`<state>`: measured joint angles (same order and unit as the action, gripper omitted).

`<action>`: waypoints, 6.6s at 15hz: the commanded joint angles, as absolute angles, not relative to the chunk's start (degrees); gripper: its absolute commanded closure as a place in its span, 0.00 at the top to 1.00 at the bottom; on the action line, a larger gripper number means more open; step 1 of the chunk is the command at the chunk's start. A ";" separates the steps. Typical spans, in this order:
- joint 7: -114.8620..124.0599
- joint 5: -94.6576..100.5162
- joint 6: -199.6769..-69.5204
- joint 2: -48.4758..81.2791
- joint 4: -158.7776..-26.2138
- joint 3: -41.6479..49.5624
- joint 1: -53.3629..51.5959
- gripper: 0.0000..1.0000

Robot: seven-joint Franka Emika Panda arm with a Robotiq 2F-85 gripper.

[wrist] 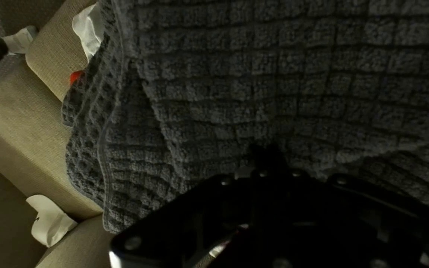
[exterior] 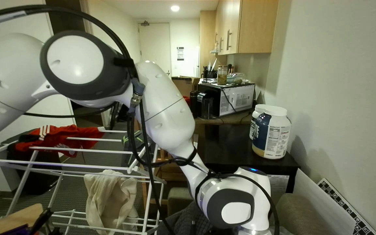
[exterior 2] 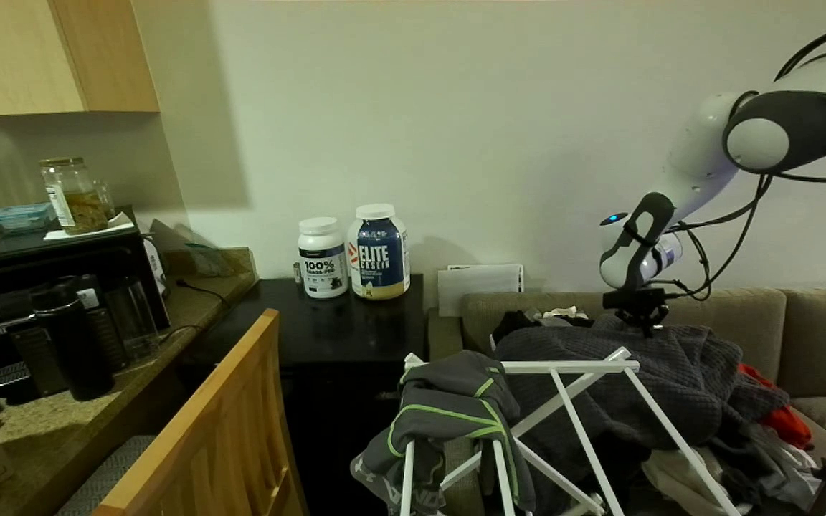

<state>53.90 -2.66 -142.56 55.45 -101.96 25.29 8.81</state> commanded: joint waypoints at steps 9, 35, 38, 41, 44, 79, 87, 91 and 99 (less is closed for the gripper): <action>44.32 -3.48 -129.44 32.66 -108.64 18.30 9.22 0.01; 14.36 -3.91 -118.46 9.21 -114.77 8.03 7.24 0.01; 10.67 -4.15 -116.77 7.86 -114.19 7.16 7.14 0.01; 8.08 -4.62 -115.37 6.06 -113.66 6.34 6.96 0.01; 6.43 -5.39 -114.07 4.71 -112.55 5.72 6.79 0.01; -10.30 -11.96 -96.94 -20.56 -122.40 -5.54 -9.34 0.01; -10.54 -17.81 -93.69 -25.54 -122.50 -7.08 -14.16 0.01; -9.49 -18.54 -94.63 -26.91 -123.87 -6.39 -13.40 0.01; -8.69 -8.69 -106.01 -24.29 -138.49 0.13 -3.36 0.66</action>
<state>-8.08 -12.65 -100.49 -25.35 -132.84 -1.52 -7.32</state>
